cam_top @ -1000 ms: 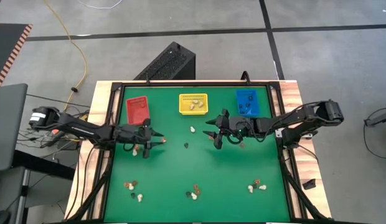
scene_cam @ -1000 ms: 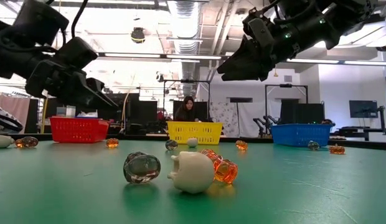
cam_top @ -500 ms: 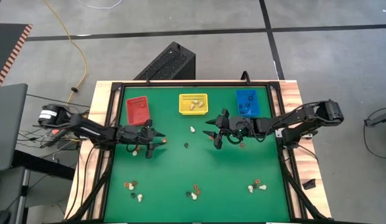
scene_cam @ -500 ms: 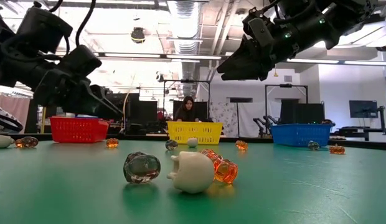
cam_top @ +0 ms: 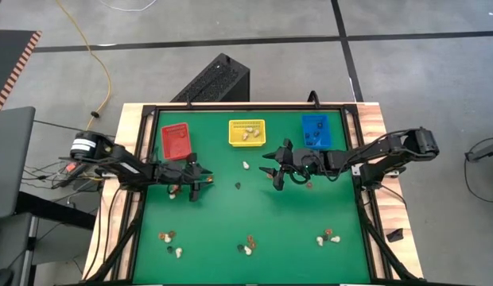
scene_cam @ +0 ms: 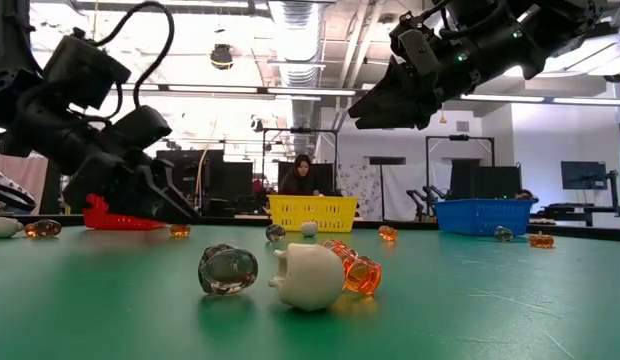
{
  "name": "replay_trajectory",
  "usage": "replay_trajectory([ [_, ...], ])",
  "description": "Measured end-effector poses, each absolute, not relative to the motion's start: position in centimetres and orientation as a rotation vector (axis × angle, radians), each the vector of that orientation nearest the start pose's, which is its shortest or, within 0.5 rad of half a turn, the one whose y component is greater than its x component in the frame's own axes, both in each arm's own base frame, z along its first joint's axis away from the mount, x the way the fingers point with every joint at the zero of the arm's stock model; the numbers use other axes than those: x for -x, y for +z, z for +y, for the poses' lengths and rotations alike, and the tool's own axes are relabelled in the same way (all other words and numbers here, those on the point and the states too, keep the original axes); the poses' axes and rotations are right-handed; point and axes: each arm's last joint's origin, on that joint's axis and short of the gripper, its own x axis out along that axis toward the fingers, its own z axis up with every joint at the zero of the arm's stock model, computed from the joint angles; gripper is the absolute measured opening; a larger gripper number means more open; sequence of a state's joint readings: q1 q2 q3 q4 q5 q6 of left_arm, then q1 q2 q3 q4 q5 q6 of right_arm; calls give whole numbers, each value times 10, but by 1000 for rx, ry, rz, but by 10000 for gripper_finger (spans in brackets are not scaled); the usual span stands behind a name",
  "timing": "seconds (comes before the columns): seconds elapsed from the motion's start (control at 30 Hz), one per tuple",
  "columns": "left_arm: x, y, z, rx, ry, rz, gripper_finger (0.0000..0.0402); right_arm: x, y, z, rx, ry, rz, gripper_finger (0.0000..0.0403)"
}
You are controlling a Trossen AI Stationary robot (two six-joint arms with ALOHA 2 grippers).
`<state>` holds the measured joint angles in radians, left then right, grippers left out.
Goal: Sort Halloween decoration
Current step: Put the orange flower toy into the red bin
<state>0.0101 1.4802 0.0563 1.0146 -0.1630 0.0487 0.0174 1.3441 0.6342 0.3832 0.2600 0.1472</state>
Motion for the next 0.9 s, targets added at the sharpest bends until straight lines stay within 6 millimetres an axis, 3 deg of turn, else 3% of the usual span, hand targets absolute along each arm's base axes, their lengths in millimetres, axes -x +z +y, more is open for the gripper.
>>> replay_trajectory([
  [0.57, -181, 76, 15, -45, 142, 477, 165, -276, 216, -3, -101, -264, 306, 255],
  [0.9, -180, 74, 15, -48, 118, 495, 73, -276, 216, -3, -101, -264, 306, 255],
])
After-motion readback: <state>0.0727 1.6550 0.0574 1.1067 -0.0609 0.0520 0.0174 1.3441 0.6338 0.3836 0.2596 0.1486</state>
